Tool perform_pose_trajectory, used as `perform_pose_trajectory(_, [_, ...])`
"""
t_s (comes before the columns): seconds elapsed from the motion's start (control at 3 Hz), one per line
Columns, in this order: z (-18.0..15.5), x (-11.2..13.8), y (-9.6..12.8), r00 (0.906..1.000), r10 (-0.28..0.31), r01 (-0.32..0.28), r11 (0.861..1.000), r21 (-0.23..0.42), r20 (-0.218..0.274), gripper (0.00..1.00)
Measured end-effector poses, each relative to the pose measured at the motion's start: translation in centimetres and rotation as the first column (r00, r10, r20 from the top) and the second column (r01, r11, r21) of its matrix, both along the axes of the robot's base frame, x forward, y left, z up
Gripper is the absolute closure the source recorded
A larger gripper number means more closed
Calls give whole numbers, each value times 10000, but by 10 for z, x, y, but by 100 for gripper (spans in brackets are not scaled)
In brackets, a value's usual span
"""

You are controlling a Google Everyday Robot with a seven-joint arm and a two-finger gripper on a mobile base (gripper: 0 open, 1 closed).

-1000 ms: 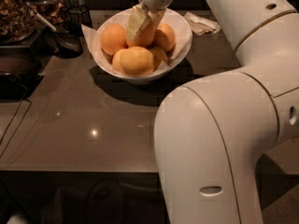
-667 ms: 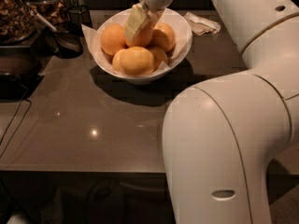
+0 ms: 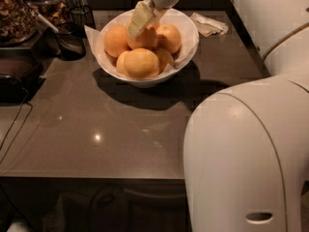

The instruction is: Pick orange from white bowl

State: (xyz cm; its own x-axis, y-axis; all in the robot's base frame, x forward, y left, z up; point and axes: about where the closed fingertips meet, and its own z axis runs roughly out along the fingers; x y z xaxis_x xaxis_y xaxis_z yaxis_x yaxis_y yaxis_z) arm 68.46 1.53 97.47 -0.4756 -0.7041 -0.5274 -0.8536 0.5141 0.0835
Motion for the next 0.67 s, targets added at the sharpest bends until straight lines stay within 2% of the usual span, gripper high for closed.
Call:
perform_pose_trajectory(0.33, [2,-5,0,10000,52,-52,10000,-30,50,100])
perform_pose_trajectory(0.67, [2,-5,0,10000,52,-52,10000,-30,50,81])
